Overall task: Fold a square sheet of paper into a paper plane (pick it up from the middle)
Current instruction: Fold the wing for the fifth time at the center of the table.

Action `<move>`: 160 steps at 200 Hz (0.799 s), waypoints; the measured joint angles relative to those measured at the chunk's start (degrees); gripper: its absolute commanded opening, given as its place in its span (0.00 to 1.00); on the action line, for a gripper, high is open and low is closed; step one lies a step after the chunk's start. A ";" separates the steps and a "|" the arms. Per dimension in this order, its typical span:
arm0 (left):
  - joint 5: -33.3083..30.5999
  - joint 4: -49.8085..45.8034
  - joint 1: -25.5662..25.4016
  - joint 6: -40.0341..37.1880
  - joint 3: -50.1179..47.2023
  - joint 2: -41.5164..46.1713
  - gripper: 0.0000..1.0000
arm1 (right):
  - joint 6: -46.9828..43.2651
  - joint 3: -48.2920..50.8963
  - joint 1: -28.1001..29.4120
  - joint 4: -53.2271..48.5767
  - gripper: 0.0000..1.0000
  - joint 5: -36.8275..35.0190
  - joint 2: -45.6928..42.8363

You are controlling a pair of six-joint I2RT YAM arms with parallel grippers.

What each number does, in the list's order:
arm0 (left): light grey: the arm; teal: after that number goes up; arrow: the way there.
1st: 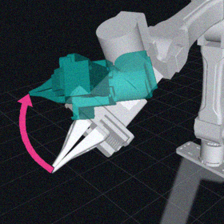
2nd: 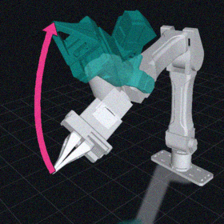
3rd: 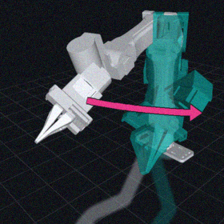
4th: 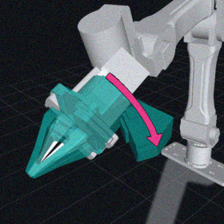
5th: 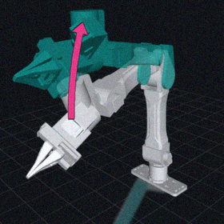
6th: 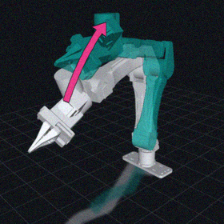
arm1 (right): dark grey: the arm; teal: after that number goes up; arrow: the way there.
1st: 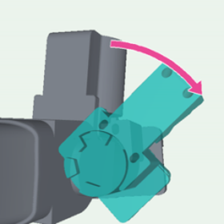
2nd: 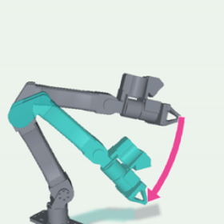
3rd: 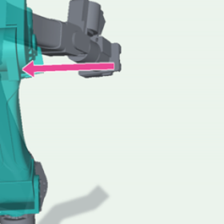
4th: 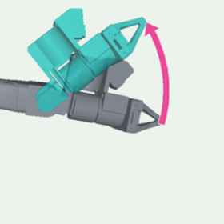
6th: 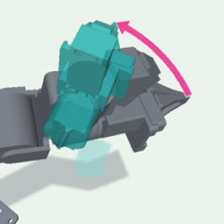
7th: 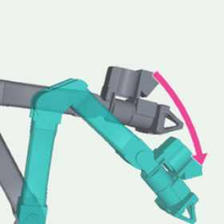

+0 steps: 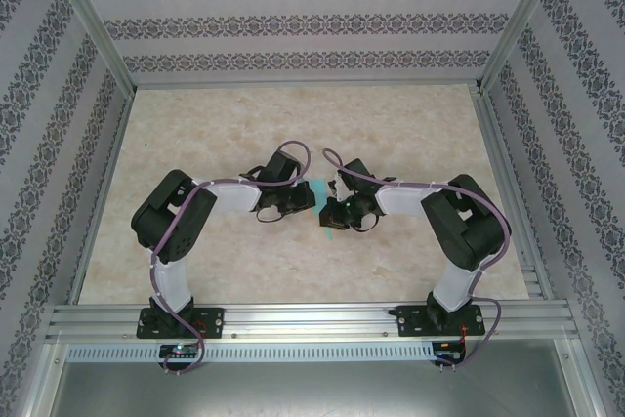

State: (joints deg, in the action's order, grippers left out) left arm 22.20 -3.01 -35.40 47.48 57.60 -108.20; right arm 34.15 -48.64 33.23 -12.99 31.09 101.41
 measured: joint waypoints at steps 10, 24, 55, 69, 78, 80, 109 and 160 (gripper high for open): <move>-0.02 -0.87 0.02 -1.11 0.85 0.00 0.12 | 0.00 0.04 0.00 0.24 0.10 0.09 0.09; -0.11 -1.57 0.02 -2.54 1.77 0.09 0.13 | 0.00 0.13 -0.02 0.66 0.09 0.26 0.17; -1.44 -2.67 0.02 -5.11 2.73 0.90 0.14 | 0.00 0.68 -0.76 1.51 0.09 1.07 0.17; -2.19 -2.97 0.02 -6.25 2.82 1.16 0.14 | 0.00 0.81 -0.92 1.77 0.09 1.36 0.17; -2.40 -3.13 0.02 -6.84 2.84 1.16 0.14 | 0.00 0.81 -1.11 1.84 0.09 1.62 0.24; -2.40 -3.15 0.02 -6.97 2.84 1.16 0.14 | 0.00 0.83 -1.11 1.86 0.09 1.73 0.28; -3.08 -4.22 0.02 -8.57 3.02 1.09 0.14 | 0.00 1.03 -1.14 2.27 0.09 2.19 0.37; -3.91 -5.75 0.02 -12.22 5.66 -1.14 0.13 | -0.50 1.46 -1.49 2.82 0.09 2.84 0.37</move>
State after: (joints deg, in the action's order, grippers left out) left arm 18.28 -8.75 -35.38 35.27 63.26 -109.34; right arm 33.65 -47.18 31.75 -10.17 33.93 101.78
